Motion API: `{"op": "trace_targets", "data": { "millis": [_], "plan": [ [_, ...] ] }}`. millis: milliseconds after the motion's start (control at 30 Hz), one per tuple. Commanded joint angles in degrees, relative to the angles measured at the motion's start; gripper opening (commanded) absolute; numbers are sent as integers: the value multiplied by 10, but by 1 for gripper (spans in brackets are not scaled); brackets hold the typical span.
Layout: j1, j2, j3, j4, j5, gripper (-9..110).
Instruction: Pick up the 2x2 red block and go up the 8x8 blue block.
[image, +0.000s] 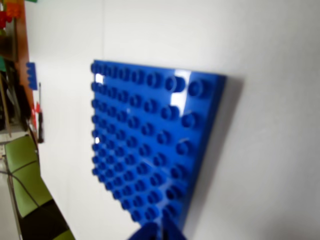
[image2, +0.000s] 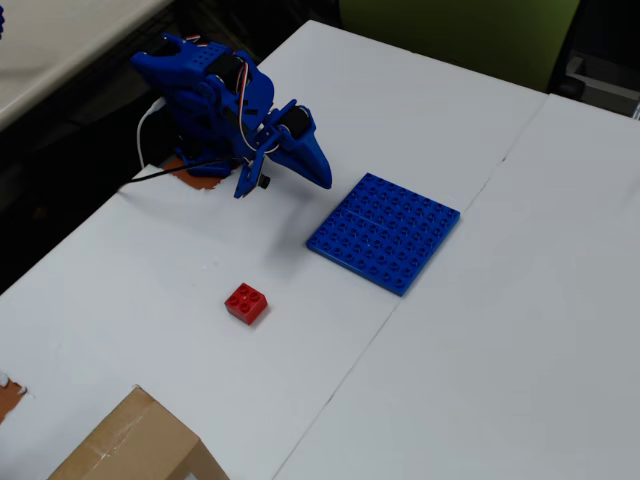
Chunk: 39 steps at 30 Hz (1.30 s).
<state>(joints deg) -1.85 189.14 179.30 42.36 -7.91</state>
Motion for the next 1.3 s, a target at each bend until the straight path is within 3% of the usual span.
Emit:
{"op": "trace_targets", "data": {
  "millis": [0, 1267],
  "plan": [
    [-3, 4, 4, 1, -4, 0],
    [2, 4, 4, 1, -4, 0]
  ]
}}
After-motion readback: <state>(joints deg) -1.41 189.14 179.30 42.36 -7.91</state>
